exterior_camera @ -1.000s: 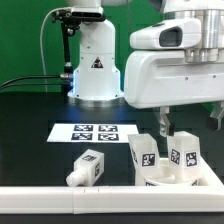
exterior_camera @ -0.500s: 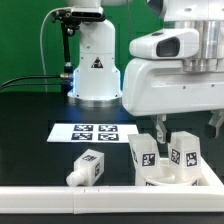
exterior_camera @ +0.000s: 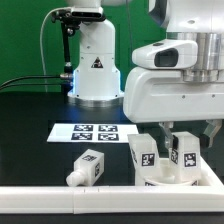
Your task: Assemble stool
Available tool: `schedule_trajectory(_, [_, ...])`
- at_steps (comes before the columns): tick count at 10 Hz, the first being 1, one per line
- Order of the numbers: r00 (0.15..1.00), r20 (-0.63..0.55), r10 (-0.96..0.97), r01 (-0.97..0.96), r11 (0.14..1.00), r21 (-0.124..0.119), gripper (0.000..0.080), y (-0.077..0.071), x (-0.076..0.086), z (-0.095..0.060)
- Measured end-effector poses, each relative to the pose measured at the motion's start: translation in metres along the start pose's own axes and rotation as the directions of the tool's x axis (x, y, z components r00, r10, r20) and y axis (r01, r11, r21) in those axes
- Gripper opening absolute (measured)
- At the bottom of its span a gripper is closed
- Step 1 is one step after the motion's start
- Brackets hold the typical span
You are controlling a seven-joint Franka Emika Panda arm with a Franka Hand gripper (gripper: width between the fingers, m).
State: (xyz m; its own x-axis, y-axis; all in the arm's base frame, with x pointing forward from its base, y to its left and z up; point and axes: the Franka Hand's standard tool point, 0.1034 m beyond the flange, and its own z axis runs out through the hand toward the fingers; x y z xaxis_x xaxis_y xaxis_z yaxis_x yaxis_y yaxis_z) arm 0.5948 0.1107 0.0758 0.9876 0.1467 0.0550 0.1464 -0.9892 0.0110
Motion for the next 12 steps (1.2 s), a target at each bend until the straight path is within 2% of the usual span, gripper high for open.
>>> schedule_trajectory(1, [1.000,0.000,0.000,0.000,1.000,0.000,0.0333,0.0002,0.0000,0.0000])
schedule_trajectory(3, [0.989,0.001,0.145,-0.145,0.989,0.001,0.0333,-0.0002,0.0001,-0.0005])
schedule_trajectory(4, [0.955,0.004,0.298,-0.298,0.955,0.002,0.0333,-0.0027,0.0002,-0.0031])
schedule_trajectory(6, [0.806,0.023,0.591,-0.591,0.807,-0.002,0.0333,-0.0080,-0.0014,-0.0037])
schedule_trajectory(8, [0.568,0.041,0.822,-0.823,0.566,0.045,0.0334,-0.0031,0.0016,-0.0024])
schedule_trajectory(9, [0.557,0.027,0.830,-0.830,0.555,0.053,0.0334,-0.0014,0.0022,-0.0015])
schedule_trajectory(12, [0.339,0.044,0.940,-0.940,0.337,0.044,0.0334,-0.0029,0.0017,-0.0010])
